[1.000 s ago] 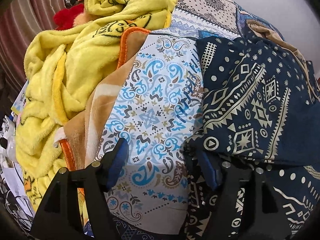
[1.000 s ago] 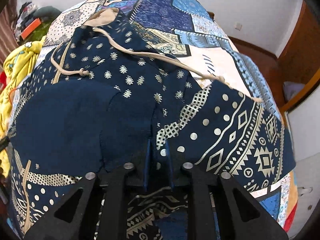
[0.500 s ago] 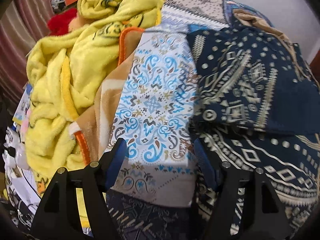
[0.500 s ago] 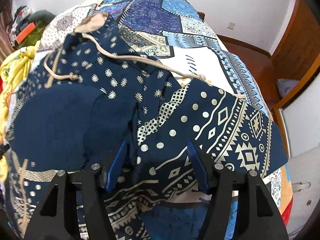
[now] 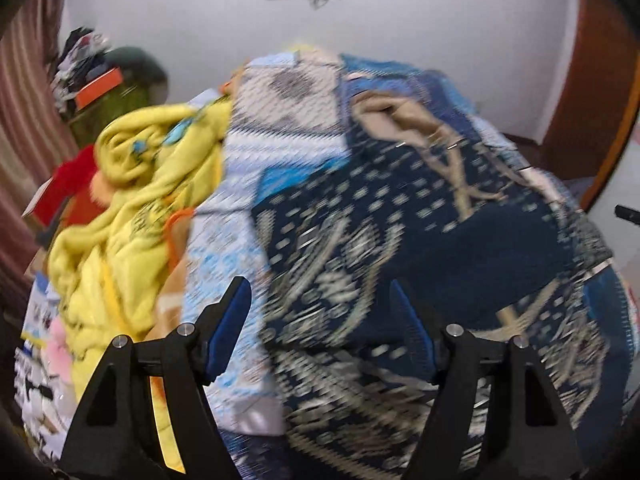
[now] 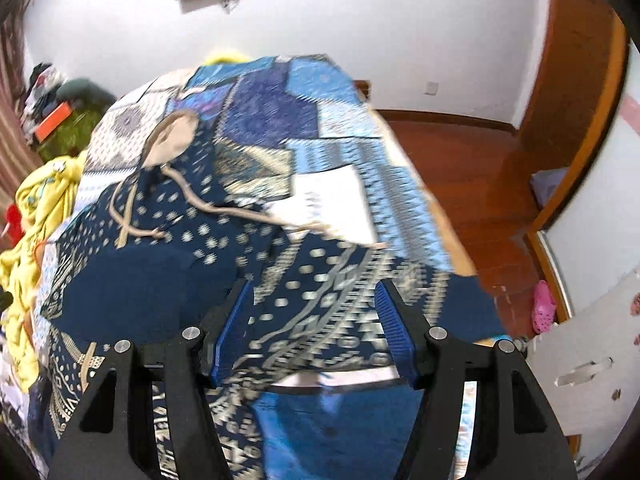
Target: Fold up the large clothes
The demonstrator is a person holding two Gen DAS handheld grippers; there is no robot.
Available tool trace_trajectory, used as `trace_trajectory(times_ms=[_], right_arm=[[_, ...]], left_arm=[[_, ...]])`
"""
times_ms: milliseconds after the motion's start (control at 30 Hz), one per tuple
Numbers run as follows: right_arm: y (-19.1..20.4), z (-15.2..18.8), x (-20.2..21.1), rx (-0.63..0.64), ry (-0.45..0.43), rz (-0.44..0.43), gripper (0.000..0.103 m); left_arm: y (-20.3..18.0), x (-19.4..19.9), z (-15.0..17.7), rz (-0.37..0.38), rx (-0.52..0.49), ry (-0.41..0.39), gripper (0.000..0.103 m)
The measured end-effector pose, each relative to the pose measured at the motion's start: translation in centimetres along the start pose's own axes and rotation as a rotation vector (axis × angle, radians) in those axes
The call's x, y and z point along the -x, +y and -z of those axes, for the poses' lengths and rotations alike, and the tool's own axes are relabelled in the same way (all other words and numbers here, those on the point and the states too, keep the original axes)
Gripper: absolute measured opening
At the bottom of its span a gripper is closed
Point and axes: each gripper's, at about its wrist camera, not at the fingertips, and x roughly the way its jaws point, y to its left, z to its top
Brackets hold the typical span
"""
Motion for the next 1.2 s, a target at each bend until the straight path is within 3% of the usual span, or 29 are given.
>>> trace_trajectory(times_ms=[200,467,733,1200], right_arm=[[-4.9,1.4,0.0,-0.099,0.042,0.038,0.059],[-10.0,4.5,-3.2,-0.219,0.162,0.034,0.059],[-13.4,5.2,-7.0,-0.394,0.218,-0.072,0.059],[-16.1,4.6,-10.8,-0.570,0.175,-0.129,0.059]], left_arm=[[-4.6,-2.3,-1.5,0.069,-0.042,0.016,0.072],[-8.4,-7.0,-1.1,0.144,-0.022,0.119,0.072],[-9.7,-9.3,-0.5,0.158,-0.013,0.173,0.072],[-10.8,-10.5,-0.5,0.141,-0.036,0.178,0.072]])
